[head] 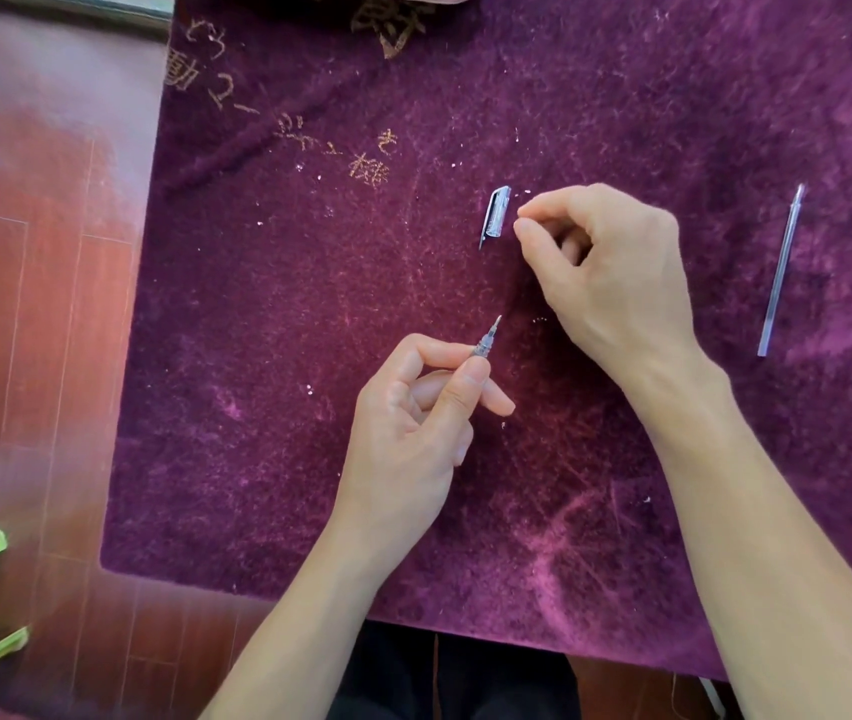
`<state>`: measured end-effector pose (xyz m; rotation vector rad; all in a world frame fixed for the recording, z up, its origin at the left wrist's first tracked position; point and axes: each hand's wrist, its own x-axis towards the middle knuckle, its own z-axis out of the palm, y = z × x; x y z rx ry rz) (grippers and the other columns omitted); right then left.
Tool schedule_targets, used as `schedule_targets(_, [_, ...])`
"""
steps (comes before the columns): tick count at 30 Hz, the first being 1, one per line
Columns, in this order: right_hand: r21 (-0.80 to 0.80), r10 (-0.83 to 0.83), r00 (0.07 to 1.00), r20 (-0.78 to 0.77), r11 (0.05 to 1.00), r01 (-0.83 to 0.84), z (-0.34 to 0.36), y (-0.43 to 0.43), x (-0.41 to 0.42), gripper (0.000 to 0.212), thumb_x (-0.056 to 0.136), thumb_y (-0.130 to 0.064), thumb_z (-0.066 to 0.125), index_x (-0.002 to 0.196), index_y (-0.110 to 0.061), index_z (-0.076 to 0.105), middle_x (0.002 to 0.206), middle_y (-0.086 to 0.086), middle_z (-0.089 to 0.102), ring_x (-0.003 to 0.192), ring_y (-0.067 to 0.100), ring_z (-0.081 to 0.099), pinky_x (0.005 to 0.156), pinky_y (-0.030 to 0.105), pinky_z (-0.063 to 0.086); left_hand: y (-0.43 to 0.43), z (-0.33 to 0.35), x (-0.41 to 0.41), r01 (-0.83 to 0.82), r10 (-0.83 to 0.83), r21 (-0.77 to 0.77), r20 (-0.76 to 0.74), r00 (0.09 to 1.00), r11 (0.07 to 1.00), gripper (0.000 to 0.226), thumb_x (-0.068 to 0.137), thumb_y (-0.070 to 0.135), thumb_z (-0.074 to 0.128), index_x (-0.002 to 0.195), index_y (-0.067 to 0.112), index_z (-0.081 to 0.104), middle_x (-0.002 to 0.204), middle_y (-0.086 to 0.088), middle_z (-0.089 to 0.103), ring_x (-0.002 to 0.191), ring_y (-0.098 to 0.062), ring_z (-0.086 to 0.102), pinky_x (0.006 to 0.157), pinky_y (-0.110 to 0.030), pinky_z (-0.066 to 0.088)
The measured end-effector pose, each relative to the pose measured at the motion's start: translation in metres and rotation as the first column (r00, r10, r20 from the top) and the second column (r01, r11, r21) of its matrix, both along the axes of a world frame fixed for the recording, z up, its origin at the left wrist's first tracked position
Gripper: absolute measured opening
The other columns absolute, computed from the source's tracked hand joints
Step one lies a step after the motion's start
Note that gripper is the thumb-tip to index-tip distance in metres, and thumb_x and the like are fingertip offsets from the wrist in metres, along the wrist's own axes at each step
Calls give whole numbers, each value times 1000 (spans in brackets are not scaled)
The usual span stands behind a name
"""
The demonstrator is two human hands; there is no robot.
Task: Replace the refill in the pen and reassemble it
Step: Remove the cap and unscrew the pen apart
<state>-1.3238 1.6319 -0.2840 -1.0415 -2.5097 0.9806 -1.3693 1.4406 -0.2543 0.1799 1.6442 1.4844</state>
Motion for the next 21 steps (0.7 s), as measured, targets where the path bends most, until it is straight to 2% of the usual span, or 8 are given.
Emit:
schedule_targets(2, [36,15,1000,11,999,-15,-2,0,-2,13,99,-22,71,104,-15,81,87,-1,73,66,11,57,78,36,57,0,-1,-1,3,-3,-3,-5,1000,1000,7,104,17,58,98,14,60,76,-1,76,46,-9,39,45,-17,37])
schedule_targets(6, [69,19,1000,13,997,-20,-4,0,-1,14,100,-22,70,104,-14,80,87,1,71,69,12,56,76,42,58,1,-3,-2,9,-9,-6,-9,1000,1000,8,104,18,59,96,19,61,76,-1,76,45,-8,40,45,-16,37])
schedule_targets(9, [75,14,1000,-1,997,-14,-5,-2,0,14,99,-21,70,104,-12,80,87,3,70,68,12,55,74,44,58,2,-4,-2,12,-12,-10,-12,1000,1000,9,104,19,59,95,21,61,77,-1,76,45,-8,40,45,-17,37])
schedule_targets(15, [108,8,1000,-11,994,-7,-7,-5,-2,14,97,-18,70,103,-9,79,86,6,70,69,15,58,71,45,58,3,-4,0,16,-17,-7,-20,1000,1000,8,104,18,58,97,19,60,77,-1,76,48,-18,38,44,-21,36])
schedule_targets(21, [97,-11,1000,-10,995,12,-7,-8,-1,16,96,-19,71,105,-9,80,87,7,71,70,21,63,72,48,59,2,-4,3,12,-13,-13,-25,1000,1000,6,104,17,58,99,15,60,76,-1,76,46,-16,39,44,-20,36])
